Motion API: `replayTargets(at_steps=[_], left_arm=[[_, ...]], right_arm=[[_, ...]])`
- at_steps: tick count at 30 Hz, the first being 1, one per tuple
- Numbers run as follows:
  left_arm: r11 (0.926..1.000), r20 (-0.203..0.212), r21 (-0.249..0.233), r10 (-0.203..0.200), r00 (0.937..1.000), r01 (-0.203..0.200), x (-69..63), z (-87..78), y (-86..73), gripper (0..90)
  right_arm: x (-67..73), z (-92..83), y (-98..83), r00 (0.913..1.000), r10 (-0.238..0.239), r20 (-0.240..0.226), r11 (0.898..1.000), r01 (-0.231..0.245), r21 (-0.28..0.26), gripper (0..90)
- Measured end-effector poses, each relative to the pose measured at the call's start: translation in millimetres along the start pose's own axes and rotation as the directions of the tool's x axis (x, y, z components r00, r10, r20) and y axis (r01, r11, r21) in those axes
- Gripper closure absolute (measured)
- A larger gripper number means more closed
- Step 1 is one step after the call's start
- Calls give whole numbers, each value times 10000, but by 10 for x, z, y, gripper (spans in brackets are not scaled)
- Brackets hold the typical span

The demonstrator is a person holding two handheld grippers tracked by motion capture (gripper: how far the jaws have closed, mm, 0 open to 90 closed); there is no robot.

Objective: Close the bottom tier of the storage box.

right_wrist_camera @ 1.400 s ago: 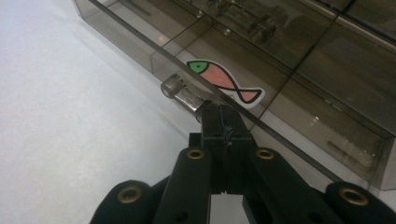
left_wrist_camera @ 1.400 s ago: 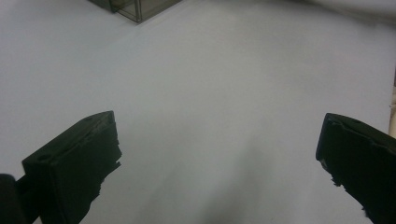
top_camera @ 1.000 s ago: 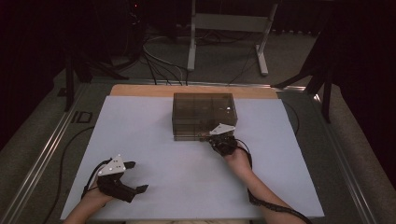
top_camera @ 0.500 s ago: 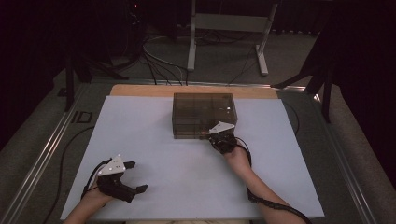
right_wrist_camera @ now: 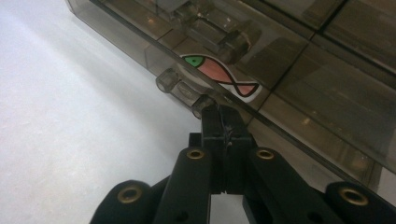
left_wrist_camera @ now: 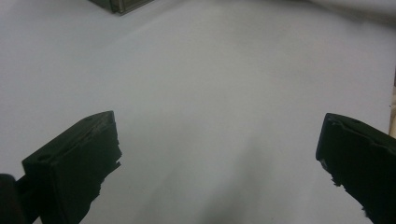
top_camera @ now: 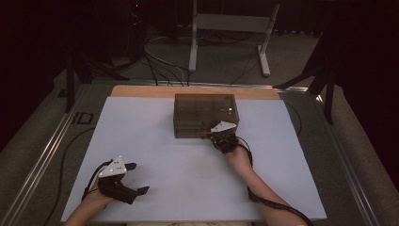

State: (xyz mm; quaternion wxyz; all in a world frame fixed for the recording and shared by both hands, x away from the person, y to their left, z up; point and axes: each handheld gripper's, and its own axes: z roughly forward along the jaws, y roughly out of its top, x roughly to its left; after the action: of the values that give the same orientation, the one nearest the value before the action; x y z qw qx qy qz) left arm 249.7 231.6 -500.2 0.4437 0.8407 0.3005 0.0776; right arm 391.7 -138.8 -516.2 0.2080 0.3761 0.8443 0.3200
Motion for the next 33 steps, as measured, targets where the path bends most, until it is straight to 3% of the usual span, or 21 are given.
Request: replayTargets(at_steps=[18, 33], left_arm=[[10000, 22, -23, -61, 10000, 61, 8, 2, -4, 0], [10000, 36, -29, -94, 9999, 94, 14, 5, -4, 0]], right_arm=[[-58, 75, 35, 9999, 91, 94, 9998, -92, 151, 900], [-55, 46, 41, 9998, -151, 155, 9996, 147, 231, 900]])
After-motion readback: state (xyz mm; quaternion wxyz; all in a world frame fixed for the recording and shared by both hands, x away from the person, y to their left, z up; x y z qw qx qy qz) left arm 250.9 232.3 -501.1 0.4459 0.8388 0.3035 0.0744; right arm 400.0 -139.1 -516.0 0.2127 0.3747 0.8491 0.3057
